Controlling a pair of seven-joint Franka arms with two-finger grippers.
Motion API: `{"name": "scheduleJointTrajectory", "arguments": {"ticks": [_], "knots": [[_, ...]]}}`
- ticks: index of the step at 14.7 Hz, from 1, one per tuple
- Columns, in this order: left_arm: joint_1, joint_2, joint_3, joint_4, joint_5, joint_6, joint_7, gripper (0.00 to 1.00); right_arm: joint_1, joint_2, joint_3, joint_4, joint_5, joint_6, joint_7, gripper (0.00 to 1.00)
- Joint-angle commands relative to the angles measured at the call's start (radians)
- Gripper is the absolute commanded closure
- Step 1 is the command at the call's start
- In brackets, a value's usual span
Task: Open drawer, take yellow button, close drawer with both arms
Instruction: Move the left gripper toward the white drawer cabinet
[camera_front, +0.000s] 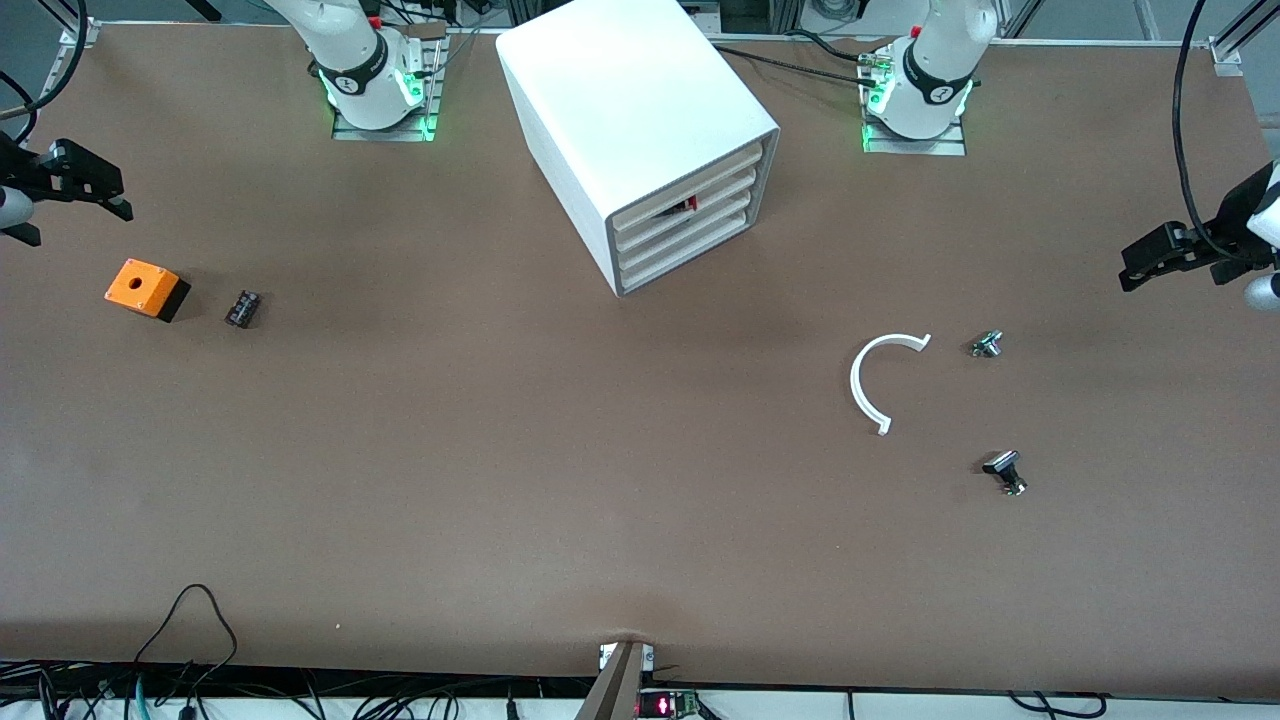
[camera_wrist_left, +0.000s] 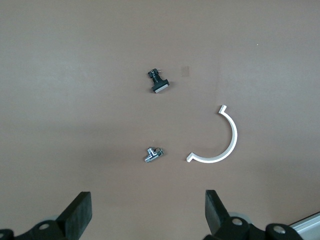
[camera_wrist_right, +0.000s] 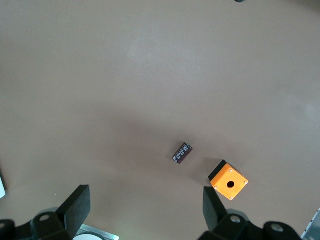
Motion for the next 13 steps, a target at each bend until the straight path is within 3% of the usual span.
{"name": "scheduleJointTrajectory", "arguments": {"ticks": [1,9,13], "knots": [[0.000,0.006,0.001,0.021,-0.022,-0.026,0.026,0.00,-0.001,-0.001,0.010,0.012,-0.001,-0.015,0.004,0.00],[-0.014,0.055,-0.002,0.060,-0.021,-0.022,0.024,0.00,-0.001,-0.001,0.010,0.013,-0.001,-0.017,0.004,0.00],[-0.051,0.145,0.001,0.178,-0.016,-0.031,0.035,0.00,-0.001,-0.001,0.007,0.012,-0.001,-0.017,0.004,0.00]]}}
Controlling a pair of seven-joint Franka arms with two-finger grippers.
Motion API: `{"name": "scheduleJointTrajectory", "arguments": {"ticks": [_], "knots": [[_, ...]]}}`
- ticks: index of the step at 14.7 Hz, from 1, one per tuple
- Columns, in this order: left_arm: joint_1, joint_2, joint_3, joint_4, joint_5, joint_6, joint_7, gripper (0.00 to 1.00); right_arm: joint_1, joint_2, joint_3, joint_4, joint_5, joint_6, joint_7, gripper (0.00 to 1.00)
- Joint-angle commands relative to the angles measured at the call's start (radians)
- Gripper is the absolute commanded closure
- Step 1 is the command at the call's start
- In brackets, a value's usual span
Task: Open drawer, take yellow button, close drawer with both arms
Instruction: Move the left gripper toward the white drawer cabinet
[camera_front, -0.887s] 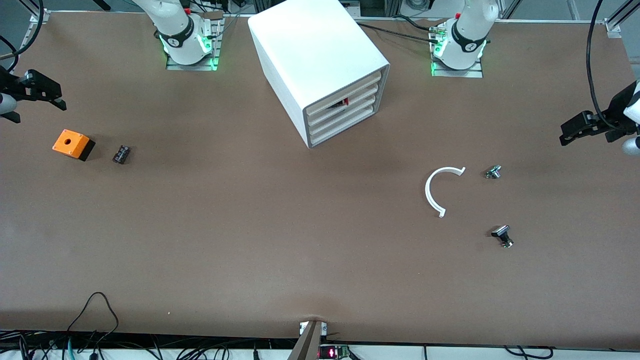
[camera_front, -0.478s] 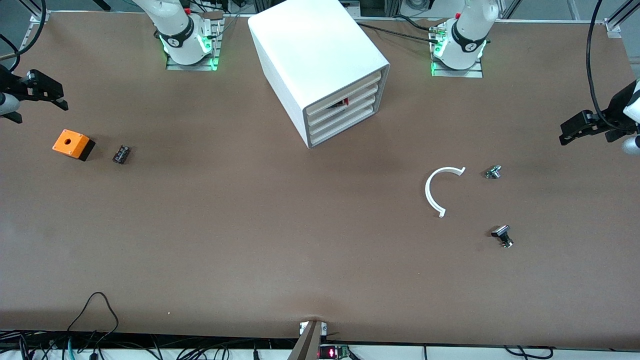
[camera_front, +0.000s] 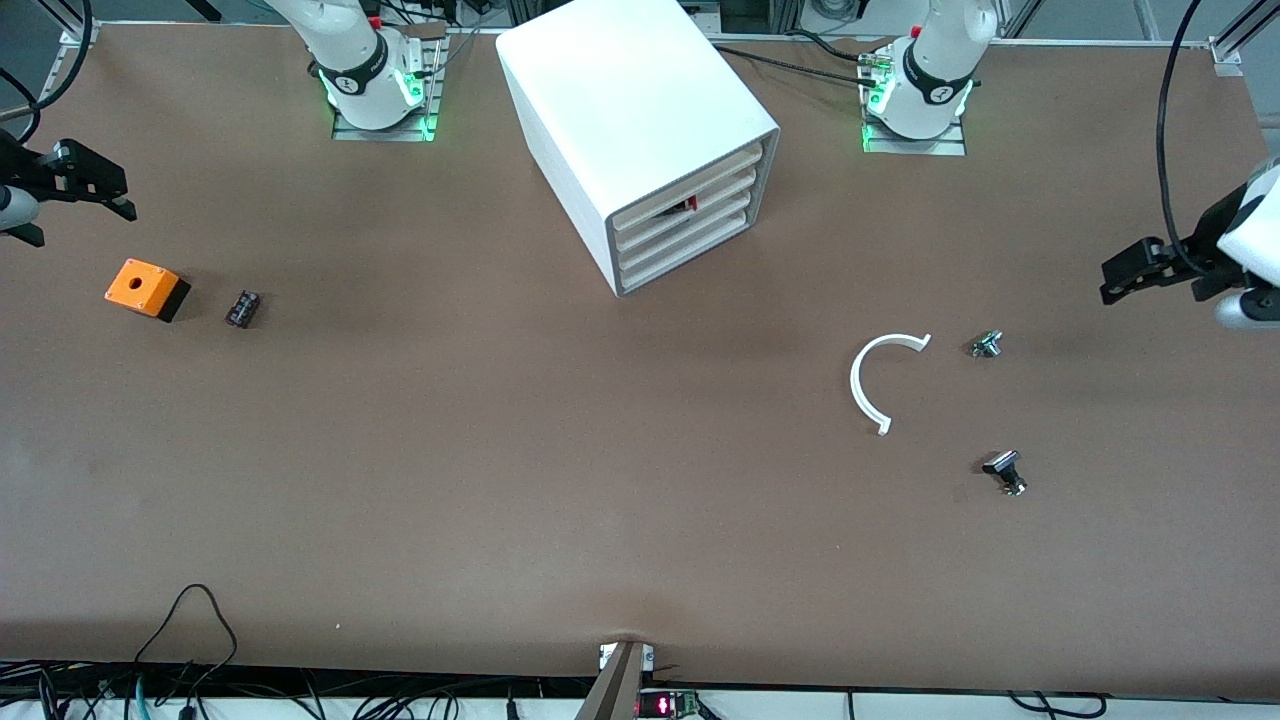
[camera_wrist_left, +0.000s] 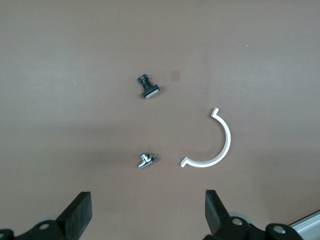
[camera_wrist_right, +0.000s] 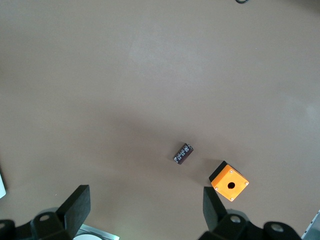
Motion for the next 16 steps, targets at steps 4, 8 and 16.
{"name": "scheduleJointTrajectory", "arguments": {"ticks": [4,8,16], "knots": [[-0.052,0.095,-0.002,0.099,-0.005,-0.051,0.042,0.00,-0.002,-0.001,0.003,0.012,-0.001,-0.016,0.004,0.00],[-0.034,0.087,0.007,0.099,-0.005,-0.080,0.060,0.00,-0.002,-0.001,0.003,0.012,-0.001,-0.016,0.005,0.00],[-0.034,0.072,-0.022,-0.051,-0.092,-0.089,0.129,0.00,-0.005,0.001,-0.005,0.012,-0.002,-0.015,0.007,0.00]]}}
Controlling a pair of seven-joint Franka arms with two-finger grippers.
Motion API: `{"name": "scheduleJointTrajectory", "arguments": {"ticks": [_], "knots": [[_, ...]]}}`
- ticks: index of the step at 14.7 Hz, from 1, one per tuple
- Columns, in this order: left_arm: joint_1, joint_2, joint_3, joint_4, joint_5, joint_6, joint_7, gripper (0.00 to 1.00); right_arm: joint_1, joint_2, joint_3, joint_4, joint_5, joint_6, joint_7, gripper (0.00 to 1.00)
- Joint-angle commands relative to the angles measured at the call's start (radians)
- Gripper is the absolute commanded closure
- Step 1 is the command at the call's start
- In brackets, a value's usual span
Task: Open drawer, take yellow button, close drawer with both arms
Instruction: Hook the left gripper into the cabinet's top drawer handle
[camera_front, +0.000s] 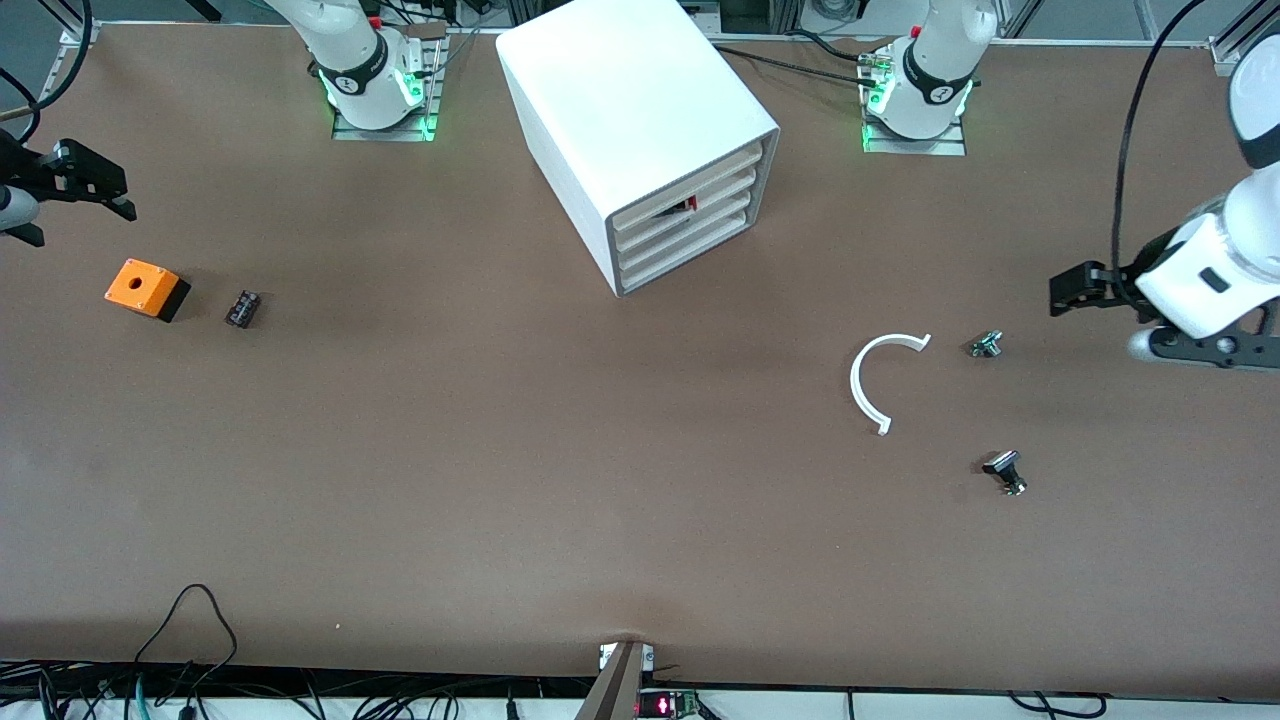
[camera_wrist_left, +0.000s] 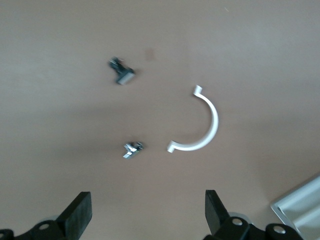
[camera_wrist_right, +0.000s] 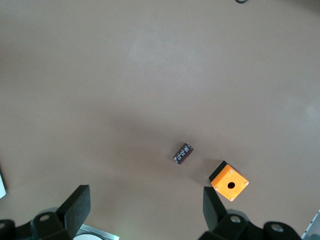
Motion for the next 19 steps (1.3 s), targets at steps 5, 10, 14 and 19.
{"name": "scheduleJointTrajectory", "arguments": {"ticks": [5,10,14,19], "knots": [[0.011,-0.007,-0.016,-0.202,-0.274,0.001,0.061,0.00,-0.004,0.004,-0.016,0.012,-0.002,-0.007,0.008,0.00],[0.011,0.012,-0.089,-0.323,-0.472,0.004,0.064,0.00,-0.007,0.019,-0.018,0.012,-0.001,0.031,0.007,0.00],[0.008,0.031,-0.111,-0.411,-0.620,0.004,0.111,0.00,-0.018,0.033,-0.018,0.013,0.004,0.036,0.008,0.00],[-0.006,0.091,-0.163,-0.477,-0.727,0.004,0.232,0.00,-0.020,0.035,-0.024,0.013,0.031,0.025,0.013,0.00]]}}
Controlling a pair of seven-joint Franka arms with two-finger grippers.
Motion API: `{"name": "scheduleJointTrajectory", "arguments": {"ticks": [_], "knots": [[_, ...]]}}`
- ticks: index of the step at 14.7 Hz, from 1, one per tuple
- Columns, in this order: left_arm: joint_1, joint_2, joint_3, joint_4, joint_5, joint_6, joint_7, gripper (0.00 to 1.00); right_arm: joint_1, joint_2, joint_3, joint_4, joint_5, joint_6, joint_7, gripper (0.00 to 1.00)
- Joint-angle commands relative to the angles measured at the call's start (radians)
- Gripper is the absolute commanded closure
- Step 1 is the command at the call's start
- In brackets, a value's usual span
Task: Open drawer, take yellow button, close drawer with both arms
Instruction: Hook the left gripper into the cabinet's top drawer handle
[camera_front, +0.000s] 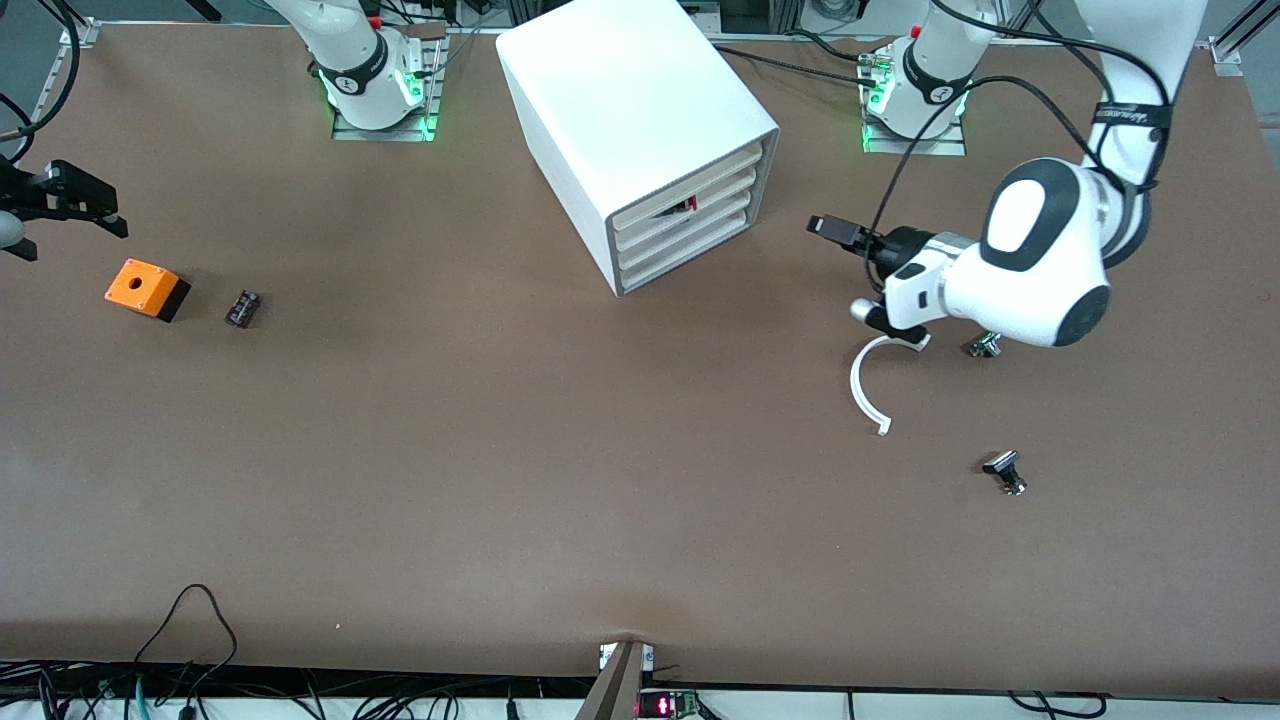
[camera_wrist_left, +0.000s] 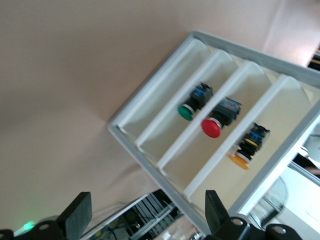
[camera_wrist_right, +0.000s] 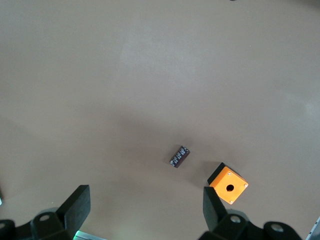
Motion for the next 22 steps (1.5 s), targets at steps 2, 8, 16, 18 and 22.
{"name": "scheduleJointTrajectory", "arguments": {"ticks": [2,8,16,18,22], "knots": [[-0.009,0.052,-0.009,-0.029,-0.106,0.006,0.151,0.00,-0.007,0.020,0.004,0.015,0.021,-0.007,0.009,0.00],[-0.058,0.079,-0.044,-0.100,-0.278,0.021,0.190,0.01,-0.007,0.103,0.008,0.013,0.022,-0.012,-0.004,0.00],[-0.058,0.071,-0.124,-0.198,-0.339,0.078,0.193,0.06,-0.020,0.133,0.014,0.015,0.027,0.035,-0.019,0.00],[-0.058,0.066,-0.146,-0.212,-0.350,0.093,0.193,0.11,-0.003,0.155,0.030,0.016,0.021,0.048,-0.019,0.00],[-0.058,0.068,-0.153,-0.235,-0.350,0.098,0.228,0.36,0.025,0.198,0.037,0.076,0.031,0.056,-0.001,0.00]]}}
